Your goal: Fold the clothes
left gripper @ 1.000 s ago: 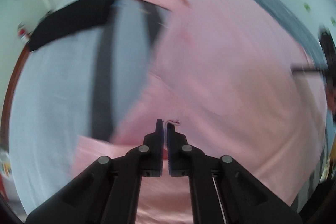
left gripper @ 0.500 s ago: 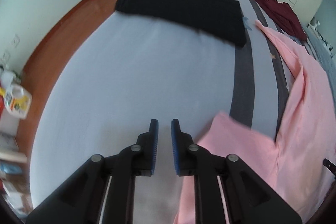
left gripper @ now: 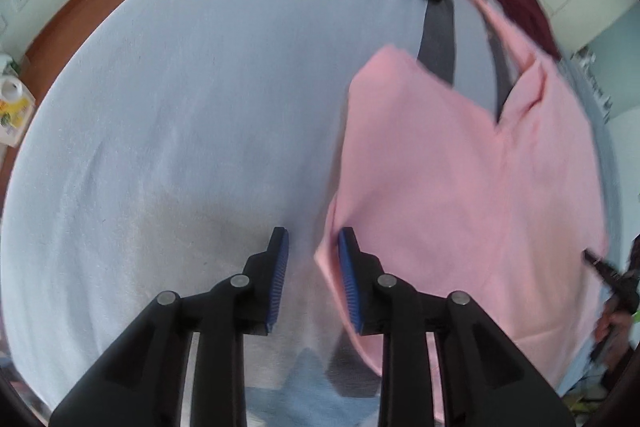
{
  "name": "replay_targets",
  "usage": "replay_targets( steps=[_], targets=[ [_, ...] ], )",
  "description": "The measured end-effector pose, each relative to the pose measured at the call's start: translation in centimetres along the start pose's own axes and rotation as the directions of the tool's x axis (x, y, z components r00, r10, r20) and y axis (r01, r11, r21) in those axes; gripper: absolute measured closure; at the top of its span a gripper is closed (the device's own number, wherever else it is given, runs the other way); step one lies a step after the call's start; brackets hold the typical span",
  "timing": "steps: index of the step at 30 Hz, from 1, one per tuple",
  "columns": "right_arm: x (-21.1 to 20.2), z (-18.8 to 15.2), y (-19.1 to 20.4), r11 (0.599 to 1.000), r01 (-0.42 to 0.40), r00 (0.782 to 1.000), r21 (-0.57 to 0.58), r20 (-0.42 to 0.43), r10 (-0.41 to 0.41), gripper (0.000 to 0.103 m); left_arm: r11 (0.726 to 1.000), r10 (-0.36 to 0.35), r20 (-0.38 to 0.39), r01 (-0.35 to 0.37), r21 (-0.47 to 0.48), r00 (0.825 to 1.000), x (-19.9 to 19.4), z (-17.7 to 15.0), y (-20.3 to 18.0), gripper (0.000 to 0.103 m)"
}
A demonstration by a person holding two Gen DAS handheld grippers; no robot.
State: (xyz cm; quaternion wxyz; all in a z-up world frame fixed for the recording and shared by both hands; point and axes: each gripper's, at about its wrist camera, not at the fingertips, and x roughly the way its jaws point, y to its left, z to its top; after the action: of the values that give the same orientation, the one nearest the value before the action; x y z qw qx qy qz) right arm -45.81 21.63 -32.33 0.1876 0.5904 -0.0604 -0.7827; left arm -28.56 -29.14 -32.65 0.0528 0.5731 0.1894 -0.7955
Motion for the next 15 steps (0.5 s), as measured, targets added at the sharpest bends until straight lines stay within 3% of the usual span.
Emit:
replay_targets(
  steps=[2, 3, 4, 8, 13, 15],
  targets=[
    [0.0, -0.1, 0.1, 1.000, 0.001, 1.000, 0.000, -0.001, -0.001, 0.088, 1.000, 0.006, 0.003, -0.006, 0.022, 1.000, 0.2, 0.1, -0.3, 0.085],
    [0.0, -0.1, 0.1, 1.000, 0.001, 1.000, 0.001, -0.001, -0.001, 0.088, 0.999, 0.009, 0.005, -0.009, 0.034, 1.000, 0.3, 0.1, -0.4, 0.099],
    [0.0, -0.1, 0.2, 1.000, 0.001, 1.000, 0.003, -0.001, -0.001, 0.088, 0.999, 0.011, 0.008, -0.011, 0.037, 1.000, 0.3, 0.2, -0.5, 0.101],
    [-0.1, -0.2, 0.4, 1.000, 0.007, 1.000, 0.000, 0.002, -0.007, 0.088, 1.000, -0.001, 0.045, 0.002, -0.019, 0.999, -1.5, -0.5, 0.2, 0.101],
    [0.1, -0.3, 0.5, 1.000, 0.011, 1.000, -0.004, 0.002, -0.011, 0.088, 0.989, 0.082, 0.064, -0.073, -0.130, 0.995, -3.1, -2.4, 3.5, 0.103],
    [0.1, -0.3, 0.5, 1.000, 0.013, 1.000, -0.005, 0.002, -0.013, 0.089, 0.982, 0.081, 0.056, -0.070, -0.173, 0.995, -3.1, -2.7, 4.5, 0.103]
  ],
)
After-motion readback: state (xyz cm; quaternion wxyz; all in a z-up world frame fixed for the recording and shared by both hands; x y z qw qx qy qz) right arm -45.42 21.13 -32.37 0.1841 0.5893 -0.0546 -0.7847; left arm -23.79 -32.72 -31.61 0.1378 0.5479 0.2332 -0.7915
